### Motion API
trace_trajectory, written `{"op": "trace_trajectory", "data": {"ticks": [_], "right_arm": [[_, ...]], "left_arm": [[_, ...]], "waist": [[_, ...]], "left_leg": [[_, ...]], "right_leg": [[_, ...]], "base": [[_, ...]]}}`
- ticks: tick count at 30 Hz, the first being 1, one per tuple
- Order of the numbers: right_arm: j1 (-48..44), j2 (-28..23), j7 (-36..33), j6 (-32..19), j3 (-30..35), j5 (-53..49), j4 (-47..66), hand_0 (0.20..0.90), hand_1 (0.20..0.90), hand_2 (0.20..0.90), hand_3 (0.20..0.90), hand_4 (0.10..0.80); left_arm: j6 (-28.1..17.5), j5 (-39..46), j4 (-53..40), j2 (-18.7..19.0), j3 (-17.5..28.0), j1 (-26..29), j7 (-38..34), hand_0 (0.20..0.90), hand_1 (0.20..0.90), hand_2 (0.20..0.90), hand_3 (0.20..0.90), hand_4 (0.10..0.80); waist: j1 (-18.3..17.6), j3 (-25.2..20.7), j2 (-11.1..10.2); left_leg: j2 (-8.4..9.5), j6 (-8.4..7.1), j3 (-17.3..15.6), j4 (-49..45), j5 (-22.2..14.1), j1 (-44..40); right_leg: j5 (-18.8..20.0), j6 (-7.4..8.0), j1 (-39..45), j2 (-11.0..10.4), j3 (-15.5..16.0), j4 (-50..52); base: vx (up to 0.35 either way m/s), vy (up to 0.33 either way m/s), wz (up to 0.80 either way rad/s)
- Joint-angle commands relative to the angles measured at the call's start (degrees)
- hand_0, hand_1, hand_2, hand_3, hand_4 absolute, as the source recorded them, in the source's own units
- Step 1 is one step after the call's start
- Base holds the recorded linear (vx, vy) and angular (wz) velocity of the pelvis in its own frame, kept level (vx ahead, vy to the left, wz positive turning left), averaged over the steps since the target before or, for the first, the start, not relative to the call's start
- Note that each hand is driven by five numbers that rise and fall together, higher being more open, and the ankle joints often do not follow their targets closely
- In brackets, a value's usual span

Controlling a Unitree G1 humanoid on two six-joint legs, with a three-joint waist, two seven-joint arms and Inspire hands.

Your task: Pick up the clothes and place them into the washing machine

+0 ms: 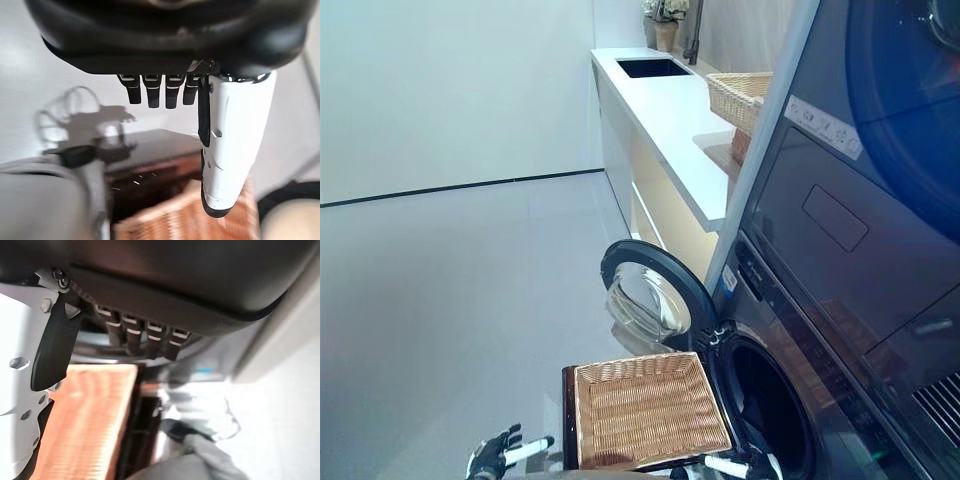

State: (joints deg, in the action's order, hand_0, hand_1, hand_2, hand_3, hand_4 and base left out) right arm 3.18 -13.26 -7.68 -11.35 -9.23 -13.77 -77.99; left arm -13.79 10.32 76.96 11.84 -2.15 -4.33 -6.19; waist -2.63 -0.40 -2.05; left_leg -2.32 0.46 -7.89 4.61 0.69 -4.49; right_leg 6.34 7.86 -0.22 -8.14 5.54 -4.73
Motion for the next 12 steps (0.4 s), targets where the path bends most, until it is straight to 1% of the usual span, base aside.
{"op": "trace_trajectory", "data": {"ticks": [1, 7, 12], "right_arm": [[-4.1, 0.2, -0.8, -1.5, 1.9, -1.4, -1.9, 0.9, 0.9, 0.9, 0.9, 0.8], [-3.2, 0.7, -0.3, -0.7, 2.4, -1.1, -3.9, 0.9, 0.9, 0.9, 0.9, 0.8], [-2.9, 1.5, -0.1, -0.6, 4.4, -4.3, -5.2, 0.9, 0.9, 0.9, 0.9, 0.8]], "left_arm": [[-1.0, 0.7, 3.2, 2.5, 4.0, 2.3, 0.4, 0.9, 0.9, 0.9, 0.9, 0.8], [-0.7, -0.1, 3.7, 2.0, 3.9, 1.4, 1.1, 0.9, 0.9, 0.9, 0.9, 0.8], [-0.5, 0.7, 4.2, 1.4, 3.9, 1.6, 1.1, 0.9, 0.9, 0.9, 0.9, 0.8]], "waist": [[-0.4, -1.2, -1.7], [-0.3, -1.4, -1.6], [-0.3, -1.6, -1.5]], "left_leg": [[-2.13, -5.5, 2.4, 0.4, 1.5, 0.8], [-2.02, -5.43, 2.6, 0.4, 1.4, 0.7], [-1.98, -5.39, 2.8, 0.4, 1.4, 0.8]], "right_leg": [[3.2, 3.06, -1.7, -2.8, 0.4, 1.6], [3.2, 2.98, -1.4, -2.7, 0.6, 1.4], [3.2, 2.96, -1.1, -2.7, 0.9, 1.2]], "base": [[0.0, 0.0, 0.0], [0.0, 0.0, 0.0], [0.0, 0.0, 0.0]]}}
